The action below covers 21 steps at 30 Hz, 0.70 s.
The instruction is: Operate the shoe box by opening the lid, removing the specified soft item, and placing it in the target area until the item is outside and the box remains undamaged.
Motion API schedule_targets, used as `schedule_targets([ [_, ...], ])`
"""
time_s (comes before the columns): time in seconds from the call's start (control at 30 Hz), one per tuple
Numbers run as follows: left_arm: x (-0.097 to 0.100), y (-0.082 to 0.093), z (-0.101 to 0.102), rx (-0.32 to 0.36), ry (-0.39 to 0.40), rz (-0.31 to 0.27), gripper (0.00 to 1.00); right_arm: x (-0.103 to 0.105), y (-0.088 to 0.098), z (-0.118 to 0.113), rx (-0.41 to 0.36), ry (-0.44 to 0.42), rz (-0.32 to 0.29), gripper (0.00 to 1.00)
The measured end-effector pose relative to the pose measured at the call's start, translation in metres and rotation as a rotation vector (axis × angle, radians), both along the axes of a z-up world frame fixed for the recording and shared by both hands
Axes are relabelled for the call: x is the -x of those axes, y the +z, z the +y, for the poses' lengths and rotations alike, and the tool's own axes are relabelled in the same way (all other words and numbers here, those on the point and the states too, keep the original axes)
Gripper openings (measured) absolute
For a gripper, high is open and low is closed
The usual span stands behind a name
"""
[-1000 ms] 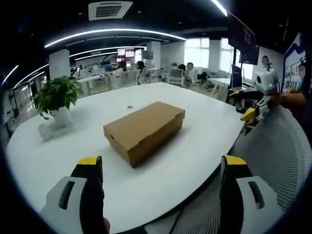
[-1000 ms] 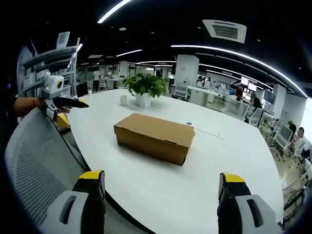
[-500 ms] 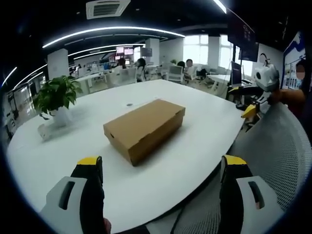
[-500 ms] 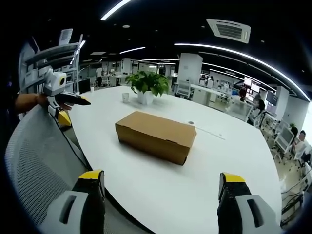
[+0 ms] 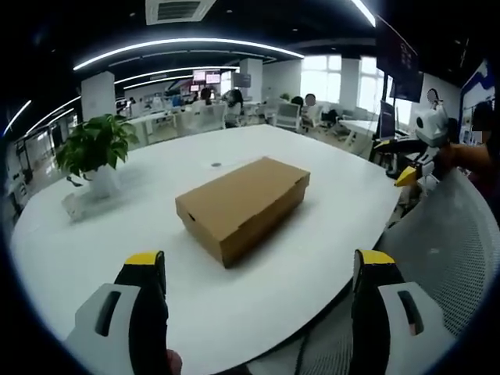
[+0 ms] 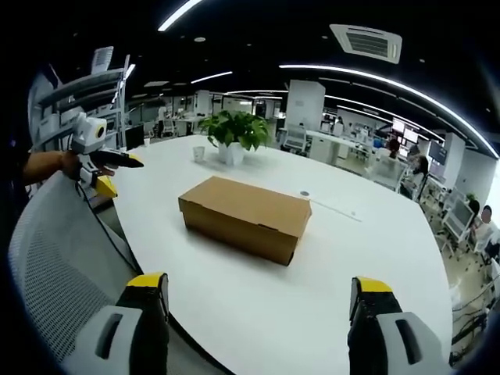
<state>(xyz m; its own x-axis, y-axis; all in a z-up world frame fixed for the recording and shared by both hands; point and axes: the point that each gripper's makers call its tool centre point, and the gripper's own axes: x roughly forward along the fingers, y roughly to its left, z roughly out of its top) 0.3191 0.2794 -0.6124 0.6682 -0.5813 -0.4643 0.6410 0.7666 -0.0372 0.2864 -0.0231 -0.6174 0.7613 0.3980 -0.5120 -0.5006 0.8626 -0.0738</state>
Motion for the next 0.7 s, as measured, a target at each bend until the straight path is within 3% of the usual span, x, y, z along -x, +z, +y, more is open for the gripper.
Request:
schedule_targets([
  [0.4, -0.016, -0.01, -0.016, 0.002, -0.052, -0.002, 0.98, -0.021, -0.006, -0.007, 0.031, 0.027, -0.002, 0.96],
  [0.7, -0.035, -0.022, -0.023, 0.009, -0.038, 0.014, 0.95, -0.045, -0.009, -0.014, 0.021, 0.024, -0.011, 0.94],
])
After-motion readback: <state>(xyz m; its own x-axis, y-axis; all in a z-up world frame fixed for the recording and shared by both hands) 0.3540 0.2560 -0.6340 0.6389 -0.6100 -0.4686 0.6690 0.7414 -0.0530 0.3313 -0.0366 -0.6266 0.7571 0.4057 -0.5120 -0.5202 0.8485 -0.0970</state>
